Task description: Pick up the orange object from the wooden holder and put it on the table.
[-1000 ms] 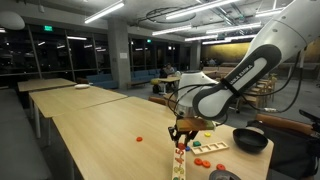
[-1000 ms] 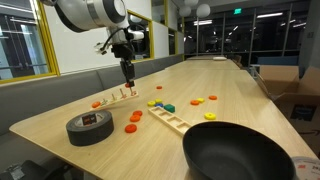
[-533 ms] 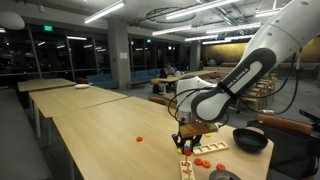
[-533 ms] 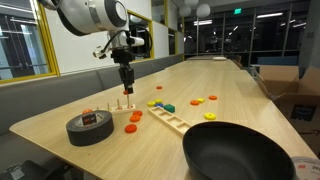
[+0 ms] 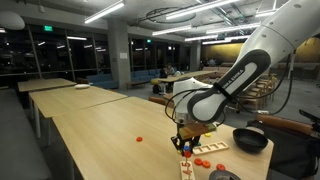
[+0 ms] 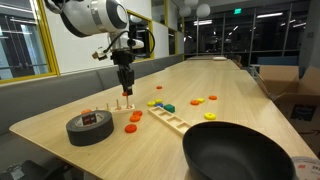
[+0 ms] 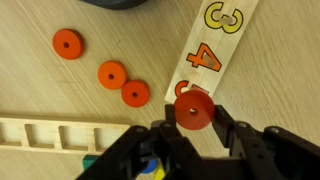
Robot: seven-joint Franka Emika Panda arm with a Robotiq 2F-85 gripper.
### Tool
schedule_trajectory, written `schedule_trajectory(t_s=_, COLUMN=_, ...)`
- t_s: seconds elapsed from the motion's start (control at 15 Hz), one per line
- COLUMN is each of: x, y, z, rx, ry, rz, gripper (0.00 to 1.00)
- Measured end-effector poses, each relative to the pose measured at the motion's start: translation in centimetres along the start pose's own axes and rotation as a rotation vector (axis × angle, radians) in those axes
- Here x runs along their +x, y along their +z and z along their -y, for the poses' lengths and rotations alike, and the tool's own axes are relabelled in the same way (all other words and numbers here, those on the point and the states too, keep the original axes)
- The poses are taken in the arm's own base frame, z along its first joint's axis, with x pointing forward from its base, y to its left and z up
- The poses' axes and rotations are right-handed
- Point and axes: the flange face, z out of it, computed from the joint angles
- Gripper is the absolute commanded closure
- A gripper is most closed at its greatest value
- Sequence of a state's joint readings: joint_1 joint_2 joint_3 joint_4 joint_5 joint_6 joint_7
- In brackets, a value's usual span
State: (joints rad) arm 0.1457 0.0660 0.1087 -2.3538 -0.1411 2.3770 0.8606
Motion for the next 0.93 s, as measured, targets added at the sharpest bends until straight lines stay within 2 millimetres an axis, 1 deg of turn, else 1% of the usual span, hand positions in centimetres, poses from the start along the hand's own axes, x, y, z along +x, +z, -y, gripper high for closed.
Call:
schedule_trajectory(t_s=0.13, x=-0.1, y=-1.0, z=1.2, rx=0.013, ry=-0.044, rz=-0.017, gripper=0.83)
schedule_trajectory(t_s=0.33, x=-0.6, y=-2.6, z=3.7, rx=0.039, ry=-0.125, rz=-0.043, gripper=0.83)
schedule_trajectory(t_s=0.47, x=-1.2, y=-2.8, z=5.2, rx=0.055, ry=-0.184, rz=-0.042, gripper=0.83)
schedule_trajectory(t_s=0.6, x=-1.8, y=-2.1, z=6.6, rx=0.072, ry=-0.243, rz=-0.024, gripper=0.83)
schedule_trajectory(t_s=0.93, x=-2.3, y=1.3, z=8.9, rx=0.095, ry=-0.356, rz=0.037, gripper=0.83)
